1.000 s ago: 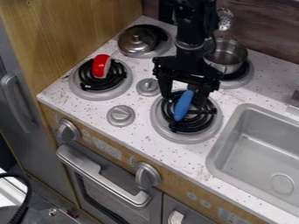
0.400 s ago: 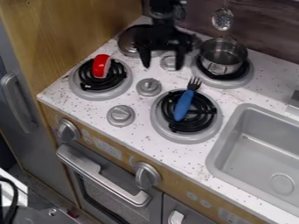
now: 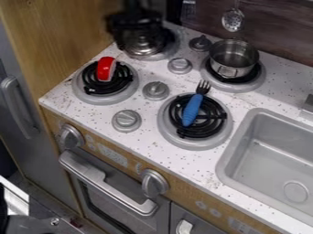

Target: Takes the red object from the burner on the left to the middle of the stove

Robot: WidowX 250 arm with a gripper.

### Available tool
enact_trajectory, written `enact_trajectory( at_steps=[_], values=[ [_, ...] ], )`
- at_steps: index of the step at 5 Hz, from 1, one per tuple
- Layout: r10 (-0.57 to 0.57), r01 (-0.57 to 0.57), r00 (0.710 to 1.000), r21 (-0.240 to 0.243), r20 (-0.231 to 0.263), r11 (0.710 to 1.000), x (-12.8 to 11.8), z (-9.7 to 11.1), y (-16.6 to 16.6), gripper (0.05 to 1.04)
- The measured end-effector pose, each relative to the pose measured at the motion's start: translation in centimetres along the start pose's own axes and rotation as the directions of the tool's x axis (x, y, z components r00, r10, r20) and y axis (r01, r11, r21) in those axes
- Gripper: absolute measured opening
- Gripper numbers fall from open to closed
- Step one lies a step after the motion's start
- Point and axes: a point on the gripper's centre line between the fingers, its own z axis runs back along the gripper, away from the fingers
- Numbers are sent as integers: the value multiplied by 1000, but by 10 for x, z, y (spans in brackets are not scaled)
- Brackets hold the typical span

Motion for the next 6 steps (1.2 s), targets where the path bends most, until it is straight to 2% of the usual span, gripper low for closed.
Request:
enact_trajectory(
  at_steps=[1,2,3,4,6],
  values=[
    [41,-41,999,26,12,999,22,-6,20,997],
    [62,-63,998,49,7,997,30,-10,36,997],
    [78,-78,997,58,-8,995,30,-12,52,997],
    [68,-63,996,86,-61,994,15,-22,58,997],
    [46,-32,991,111,-126,993,-2,-32,64,998]
  ],
)
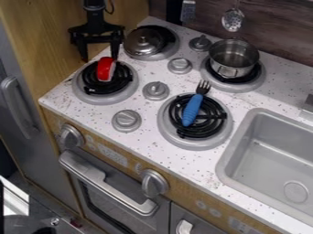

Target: Takes the red object from the burner on the left to the middle of the stove

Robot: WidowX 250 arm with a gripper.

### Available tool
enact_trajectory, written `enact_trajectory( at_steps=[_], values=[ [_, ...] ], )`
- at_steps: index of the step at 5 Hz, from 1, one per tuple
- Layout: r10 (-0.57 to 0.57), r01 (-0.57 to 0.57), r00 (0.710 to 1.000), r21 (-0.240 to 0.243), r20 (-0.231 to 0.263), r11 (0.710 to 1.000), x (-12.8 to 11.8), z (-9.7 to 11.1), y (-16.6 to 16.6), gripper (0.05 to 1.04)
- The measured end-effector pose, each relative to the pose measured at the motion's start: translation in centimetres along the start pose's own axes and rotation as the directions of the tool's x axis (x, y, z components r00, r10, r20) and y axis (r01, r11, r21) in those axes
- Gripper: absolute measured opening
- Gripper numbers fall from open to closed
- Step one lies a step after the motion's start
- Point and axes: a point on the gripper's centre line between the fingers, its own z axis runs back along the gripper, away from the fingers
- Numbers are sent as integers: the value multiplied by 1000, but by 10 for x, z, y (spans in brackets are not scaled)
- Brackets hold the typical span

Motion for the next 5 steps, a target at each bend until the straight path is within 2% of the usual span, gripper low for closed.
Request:
enact_trajectory(
  at_steps=[1,2,3,4,5],
  values=[
    [-7,7,1000,9,-31,1000,-5,-14,0,997],
    [-9,9,999,20,-34,1000,-5,-15,1,964],
    [-2,2,1000,15,-27,1000,-5,-16,1,691],
    [-8,9,1000,18,-28,1000,-6,-17,1,573],
    [-50,50,999,19,-17,999,-9,-17,-6,573]
  ],
)
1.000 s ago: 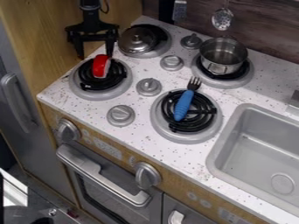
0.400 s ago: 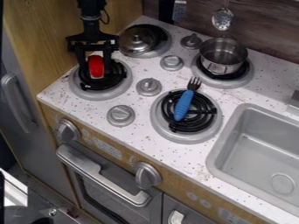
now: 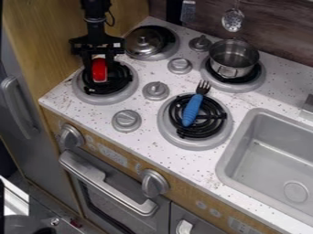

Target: Takes the red object from the burner on the left to the middle of the stove

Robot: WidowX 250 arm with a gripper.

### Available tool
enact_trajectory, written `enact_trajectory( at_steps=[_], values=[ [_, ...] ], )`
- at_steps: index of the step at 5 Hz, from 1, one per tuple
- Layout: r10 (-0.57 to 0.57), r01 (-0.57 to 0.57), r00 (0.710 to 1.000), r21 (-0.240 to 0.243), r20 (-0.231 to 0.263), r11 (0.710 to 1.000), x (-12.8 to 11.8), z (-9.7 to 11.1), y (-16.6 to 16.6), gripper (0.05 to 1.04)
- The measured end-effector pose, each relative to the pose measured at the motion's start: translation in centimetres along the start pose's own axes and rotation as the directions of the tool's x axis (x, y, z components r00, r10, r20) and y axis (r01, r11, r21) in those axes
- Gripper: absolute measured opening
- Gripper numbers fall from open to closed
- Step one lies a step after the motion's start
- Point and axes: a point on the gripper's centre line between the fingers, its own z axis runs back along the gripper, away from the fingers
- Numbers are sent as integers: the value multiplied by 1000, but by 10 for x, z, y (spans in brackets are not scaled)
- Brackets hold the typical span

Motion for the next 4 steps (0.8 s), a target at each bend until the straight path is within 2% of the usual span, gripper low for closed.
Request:
enact_trajectory(
  at_steps=[1,2,3,4],
  values=[
    [-108,108,994,-36,14,993,-15,8,-22,572],
    [-233,236,972,-73,40,969,-26,14,-64,572],
    [-290,297,953,-90,83,951,-24,25,-91,572],
    [-296,304,951,-96,88,948,-12,20,-101,572]
  ],
)
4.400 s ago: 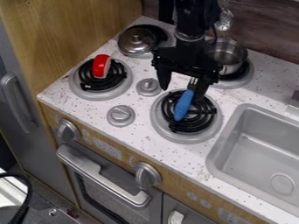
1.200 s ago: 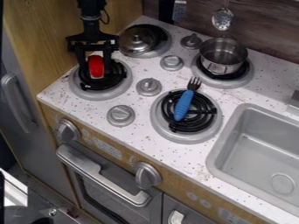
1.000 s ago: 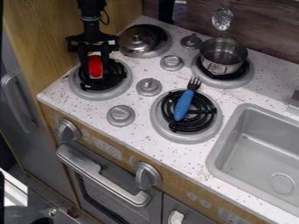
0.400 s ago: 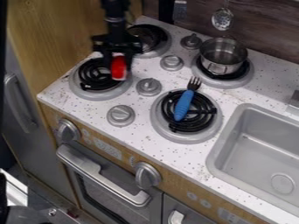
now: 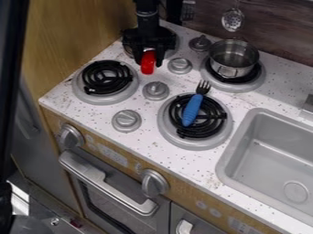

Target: Takes the red object from the burner on the left to the middle of the stove

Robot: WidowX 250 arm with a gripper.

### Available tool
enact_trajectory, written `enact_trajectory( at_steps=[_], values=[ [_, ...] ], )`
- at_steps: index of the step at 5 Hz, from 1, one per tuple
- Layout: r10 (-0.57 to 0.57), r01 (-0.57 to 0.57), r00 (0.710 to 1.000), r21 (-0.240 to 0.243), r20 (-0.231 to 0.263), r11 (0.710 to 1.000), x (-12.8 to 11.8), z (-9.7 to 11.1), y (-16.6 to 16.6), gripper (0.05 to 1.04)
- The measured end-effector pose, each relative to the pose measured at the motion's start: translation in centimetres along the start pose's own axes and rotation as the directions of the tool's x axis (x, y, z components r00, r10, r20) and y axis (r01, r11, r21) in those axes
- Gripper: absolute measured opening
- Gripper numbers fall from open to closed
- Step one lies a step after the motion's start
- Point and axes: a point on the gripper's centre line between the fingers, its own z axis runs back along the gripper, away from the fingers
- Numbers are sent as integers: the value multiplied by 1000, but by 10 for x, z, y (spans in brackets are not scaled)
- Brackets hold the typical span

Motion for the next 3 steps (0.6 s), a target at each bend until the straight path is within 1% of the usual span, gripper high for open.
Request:
enact_trajectory(
  at_steps=[2,3],
  values=[
    [-4,4,1000,5,-27,1000,16,-26,-1,572],
    [-4,5,999,12,-31,1000,18,-29,0,618]
  ],
)
